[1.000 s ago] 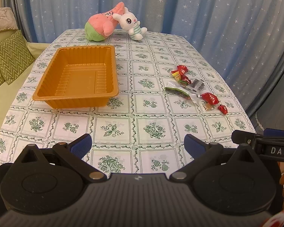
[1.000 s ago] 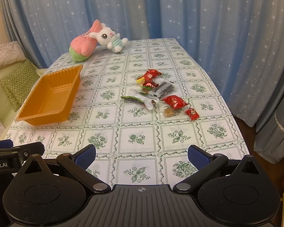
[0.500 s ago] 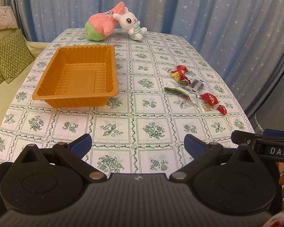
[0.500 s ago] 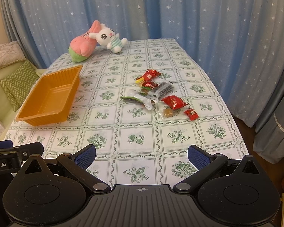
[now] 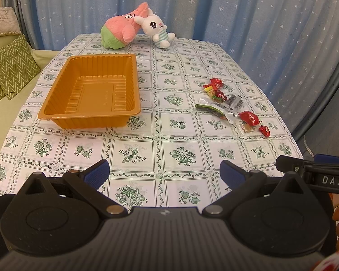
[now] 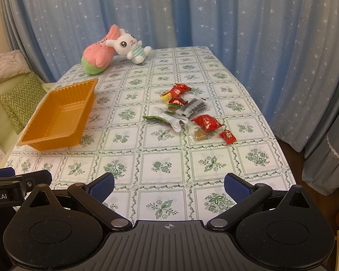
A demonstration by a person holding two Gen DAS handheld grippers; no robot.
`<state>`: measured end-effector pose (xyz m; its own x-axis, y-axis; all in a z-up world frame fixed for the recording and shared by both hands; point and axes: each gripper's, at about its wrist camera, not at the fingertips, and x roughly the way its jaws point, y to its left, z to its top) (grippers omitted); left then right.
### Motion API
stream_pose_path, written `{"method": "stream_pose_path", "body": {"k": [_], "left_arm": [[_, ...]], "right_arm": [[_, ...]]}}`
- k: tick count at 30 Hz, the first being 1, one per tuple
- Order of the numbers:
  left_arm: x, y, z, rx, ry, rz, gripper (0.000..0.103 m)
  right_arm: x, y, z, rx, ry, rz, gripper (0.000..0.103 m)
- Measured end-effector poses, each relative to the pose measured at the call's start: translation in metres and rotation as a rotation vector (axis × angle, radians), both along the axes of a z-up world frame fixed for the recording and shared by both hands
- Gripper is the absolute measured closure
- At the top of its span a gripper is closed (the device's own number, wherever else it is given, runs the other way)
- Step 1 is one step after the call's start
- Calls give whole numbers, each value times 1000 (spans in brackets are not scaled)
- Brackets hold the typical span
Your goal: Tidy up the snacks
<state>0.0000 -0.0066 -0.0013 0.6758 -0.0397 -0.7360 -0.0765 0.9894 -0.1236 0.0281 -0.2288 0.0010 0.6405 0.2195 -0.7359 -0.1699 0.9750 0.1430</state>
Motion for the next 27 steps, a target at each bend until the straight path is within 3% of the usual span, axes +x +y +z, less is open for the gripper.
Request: {"method": "stream_pose_path", "body": {"k": [27], "left_arm": [[0, -3, 0, -4, 3, -2, 0]], "right_arm": [[1, -2, -1, 1, 0, -2, 0]]}}
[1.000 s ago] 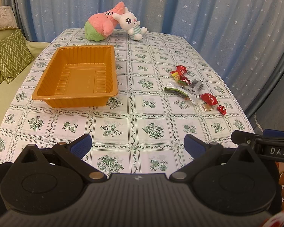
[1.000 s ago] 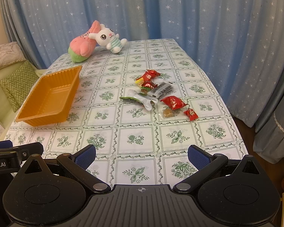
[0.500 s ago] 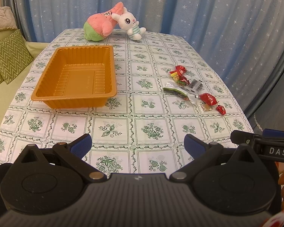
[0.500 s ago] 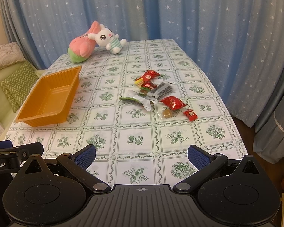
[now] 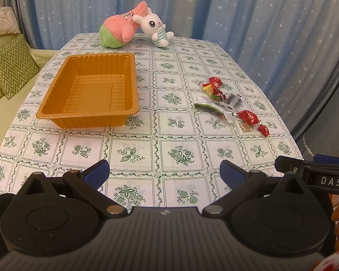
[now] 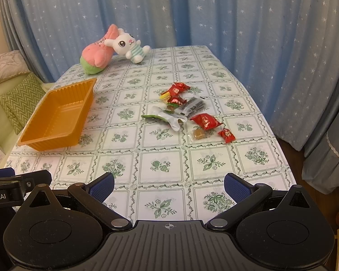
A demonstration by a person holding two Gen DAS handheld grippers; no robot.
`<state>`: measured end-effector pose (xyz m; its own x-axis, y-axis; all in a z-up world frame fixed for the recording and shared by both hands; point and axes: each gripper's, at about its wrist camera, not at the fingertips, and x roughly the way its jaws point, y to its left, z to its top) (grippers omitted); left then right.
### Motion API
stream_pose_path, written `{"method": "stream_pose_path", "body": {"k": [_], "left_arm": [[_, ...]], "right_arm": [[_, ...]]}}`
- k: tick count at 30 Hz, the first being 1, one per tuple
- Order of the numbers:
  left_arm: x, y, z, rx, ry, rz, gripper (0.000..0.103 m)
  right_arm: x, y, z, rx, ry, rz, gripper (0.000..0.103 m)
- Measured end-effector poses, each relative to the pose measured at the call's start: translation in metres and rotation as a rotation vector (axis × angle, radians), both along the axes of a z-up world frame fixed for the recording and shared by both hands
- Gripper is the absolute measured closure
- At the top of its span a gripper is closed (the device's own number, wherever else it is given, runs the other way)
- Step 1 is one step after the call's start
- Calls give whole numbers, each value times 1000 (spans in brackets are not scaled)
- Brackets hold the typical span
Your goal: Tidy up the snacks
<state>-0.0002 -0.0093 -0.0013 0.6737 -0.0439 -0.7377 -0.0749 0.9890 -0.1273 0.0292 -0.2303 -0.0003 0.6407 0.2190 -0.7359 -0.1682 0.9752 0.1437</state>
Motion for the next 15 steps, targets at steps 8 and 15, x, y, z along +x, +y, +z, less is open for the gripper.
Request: {"method": "stream_pose_path", "body": {"k": [8, 15], "left_arm": [[4, -2, -2, -3, -2, -6, 0], [29, -8, -6, -13, -8, -34, 0]], "right_arm": [[1, -13, -1, 9, -32, -42, 0], [21, -56, 2, 13, -98, -131, 0]]}}
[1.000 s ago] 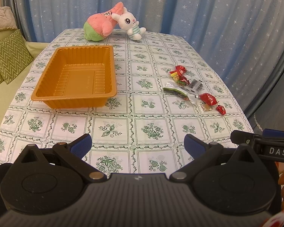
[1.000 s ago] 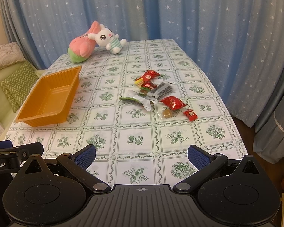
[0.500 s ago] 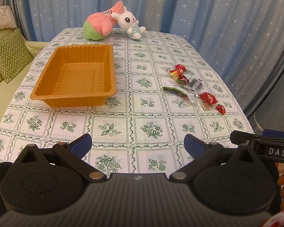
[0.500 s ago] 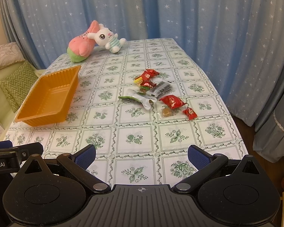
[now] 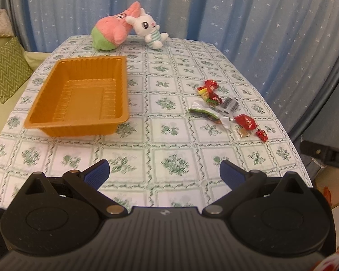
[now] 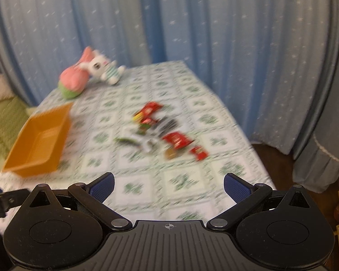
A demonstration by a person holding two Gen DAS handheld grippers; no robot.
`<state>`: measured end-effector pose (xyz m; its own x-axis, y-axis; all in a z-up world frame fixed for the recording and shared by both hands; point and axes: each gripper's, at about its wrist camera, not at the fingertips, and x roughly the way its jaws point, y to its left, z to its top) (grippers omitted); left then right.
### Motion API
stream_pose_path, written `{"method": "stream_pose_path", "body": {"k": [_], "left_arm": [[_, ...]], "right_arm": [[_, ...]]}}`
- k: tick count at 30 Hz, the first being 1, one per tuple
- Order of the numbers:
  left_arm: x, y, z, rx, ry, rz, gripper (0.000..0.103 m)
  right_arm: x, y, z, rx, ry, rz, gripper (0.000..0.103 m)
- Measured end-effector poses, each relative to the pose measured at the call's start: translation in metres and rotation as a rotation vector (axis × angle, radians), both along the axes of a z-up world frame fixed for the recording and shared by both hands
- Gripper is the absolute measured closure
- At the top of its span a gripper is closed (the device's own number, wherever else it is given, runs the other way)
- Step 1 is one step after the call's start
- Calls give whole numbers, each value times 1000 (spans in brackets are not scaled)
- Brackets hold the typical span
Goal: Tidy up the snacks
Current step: 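Grasp the small brown caramel with the left tool while the right tool grasps a small red candy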
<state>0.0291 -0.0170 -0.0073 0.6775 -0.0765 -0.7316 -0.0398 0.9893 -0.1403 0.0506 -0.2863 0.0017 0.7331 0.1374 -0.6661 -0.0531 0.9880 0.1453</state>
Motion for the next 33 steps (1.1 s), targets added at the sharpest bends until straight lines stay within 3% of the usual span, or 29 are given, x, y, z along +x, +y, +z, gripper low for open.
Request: {"method": "stream_pose_path", "body": {"k": [7, 10, 14, 19, 24, 29, 33], "left_arm": [[44, -26, -16, -25, -4, -95, 0], [68, -40, -27, -38, 0, -139, 0], [99, -58, -42, -30, -6, -219, 1], [133, -82, -68, -12, -4, -333, 16], [154, -103, -88, 6, -16, -483, 28], [163, -122, -96, 46, -32, -619, 45], [169, -138, -100, 91, -45, -713, 53]], "right_arm": [[28, -43, -13, -45, -65, 37, 1], [47, -53, -30, -49, -46, 70, 17], [73, -59, -57, -53, -11, 140, 23], [103, -58, -92, -61, 37, 233, 38], [134, -56, -120, -82, 58, 283, 47], [156, -54, -136, -82, 74, 342, 61], [163, -50, -139, -102, 57, 372, 70]]}}
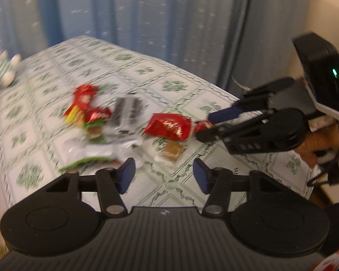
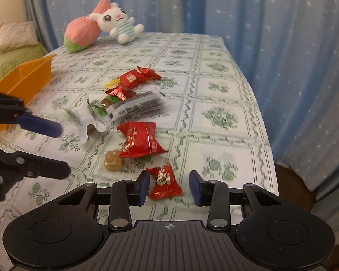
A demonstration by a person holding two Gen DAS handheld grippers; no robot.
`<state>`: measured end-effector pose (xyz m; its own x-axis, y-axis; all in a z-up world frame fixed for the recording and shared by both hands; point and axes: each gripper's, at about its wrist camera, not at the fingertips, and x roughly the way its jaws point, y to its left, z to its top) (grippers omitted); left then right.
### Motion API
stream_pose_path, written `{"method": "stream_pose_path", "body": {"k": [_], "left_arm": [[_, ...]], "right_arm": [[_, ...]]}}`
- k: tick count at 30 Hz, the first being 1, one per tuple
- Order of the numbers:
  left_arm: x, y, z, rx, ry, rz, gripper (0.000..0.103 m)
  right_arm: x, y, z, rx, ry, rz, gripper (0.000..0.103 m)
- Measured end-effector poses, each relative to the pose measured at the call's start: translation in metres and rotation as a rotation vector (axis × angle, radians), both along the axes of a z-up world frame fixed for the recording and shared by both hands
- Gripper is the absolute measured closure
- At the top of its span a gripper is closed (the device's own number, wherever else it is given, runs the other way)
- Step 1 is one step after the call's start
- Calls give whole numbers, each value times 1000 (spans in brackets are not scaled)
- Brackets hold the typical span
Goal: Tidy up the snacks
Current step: 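Grasp the small brown caramel with the left tool while the right tool grasps a small red candy, then carry both candies over the orange tray and open both tools to drop them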
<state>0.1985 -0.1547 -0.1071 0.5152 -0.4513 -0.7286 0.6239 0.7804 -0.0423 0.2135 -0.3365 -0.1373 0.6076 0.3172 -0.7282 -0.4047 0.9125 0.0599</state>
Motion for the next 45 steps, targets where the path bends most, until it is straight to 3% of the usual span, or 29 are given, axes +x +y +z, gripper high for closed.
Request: {"method": "stream_pose_path", "body": {"k": [1, 4, 9, 13, 16, 18, 19, 22, 30, 35, 45], "left_arm": [[2, -4, -1, 8, -2, -18, 54], [9, -17, -7, 39, -12, -59, 57], [18, -34, -16, 102, -41, -109, 60], [26, -41, -26, 134, -22, -119, 70], [30, -42, -28, 128, -22, -115, 71], [32, -42, -28, 125, -13, -118, 77], [32, -42, -28, 128, -10, -115, 84], [28, -42, -25, 138, -2, -98, 85], [6, -17, -3, 96, 13, 21, 85], [-9, 20, 27, 39, 24, 158, 85], [-47, 127, 88, 1, -18, 413, 85]], "right_arm": [[1, 0, 1, 3, 0, 1, 81], [-1, -3, 3, 7, -4, -9, 83], [-9, -11, 9, 20, -9, -40, 84], [-14, -17, 12, 33, -7, -66, 84], [-17, -18, 14, 37, -7, -81, 84], [-18, -18, 14, 39, -2, -86, 84], [-18, -17, 14, 38, 2, -90, 84], [-20, -17, 15, 32, 11, -112, 84], [-32, -11, 41, 39, -5, -120, 84], [-38, 7, 72, 50, -23, -111, 84], [-47, 97, 132, 102, -65, 32, 84]]}}
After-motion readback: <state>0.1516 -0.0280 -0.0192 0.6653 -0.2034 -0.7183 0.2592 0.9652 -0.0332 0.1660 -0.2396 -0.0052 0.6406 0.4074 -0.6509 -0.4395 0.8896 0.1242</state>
